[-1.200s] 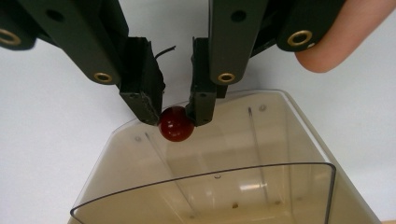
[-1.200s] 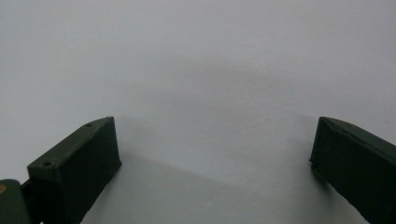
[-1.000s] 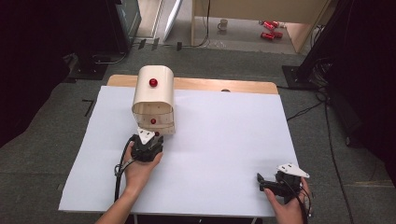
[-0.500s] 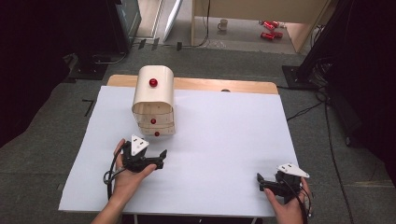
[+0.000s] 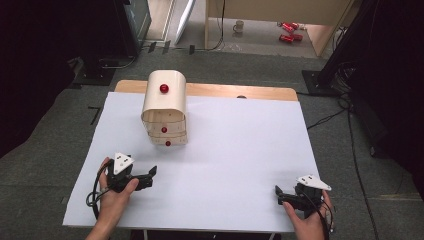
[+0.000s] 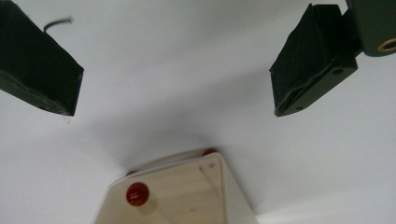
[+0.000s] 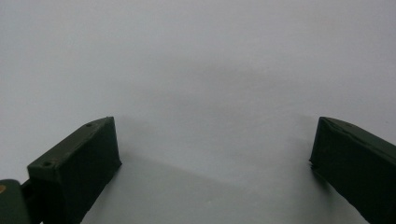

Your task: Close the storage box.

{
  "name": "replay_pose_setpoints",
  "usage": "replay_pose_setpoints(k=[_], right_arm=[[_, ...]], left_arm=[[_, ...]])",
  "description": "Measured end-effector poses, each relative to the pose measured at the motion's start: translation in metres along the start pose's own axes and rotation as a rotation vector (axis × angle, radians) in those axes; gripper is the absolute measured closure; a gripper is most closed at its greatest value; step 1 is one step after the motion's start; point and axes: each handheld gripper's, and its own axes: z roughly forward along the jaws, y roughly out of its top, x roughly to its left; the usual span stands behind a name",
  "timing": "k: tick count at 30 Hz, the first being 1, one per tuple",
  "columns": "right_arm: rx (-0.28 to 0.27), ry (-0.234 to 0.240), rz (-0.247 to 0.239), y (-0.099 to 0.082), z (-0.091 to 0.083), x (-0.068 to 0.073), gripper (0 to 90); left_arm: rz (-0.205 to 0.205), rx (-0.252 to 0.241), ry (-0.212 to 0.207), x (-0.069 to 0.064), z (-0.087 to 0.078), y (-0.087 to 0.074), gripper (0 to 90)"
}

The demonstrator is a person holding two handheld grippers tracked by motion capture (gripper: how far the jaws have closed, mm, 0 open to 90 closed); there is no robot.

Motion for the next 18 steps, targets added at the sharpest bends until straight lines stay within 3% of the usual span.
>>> replay_pose_setpoints(k=[5, 10, 15, 18], right_arm=[[-0.001, -0.001, 0.0, 0.0, 0.0, 0.0, 0.8], [-0.001, -0.001, 0.0, 0.0, 0.0, 0.0, 0.9], [-0.001, -0.001, 0.0, 0.0, 0.0, 0.0, 0.9], [-0.001, -0.001, 0.0, 0.0, 0.0, 0.0, 0.8]], left_arm=[[-0.019, -0.001, 0.0, 0.014, -0.007, -0.009, 0.7], [-0.008, 0.008, 0.045, 0.025, -0.014, -0.016, 0.7], [-0.027, 0.014, 0.057, 0.033, -0.018, -0.022, 0.6], [-0.04, 0.043, 0.076, 0.041, -0.018, -0.029, 0.7]])
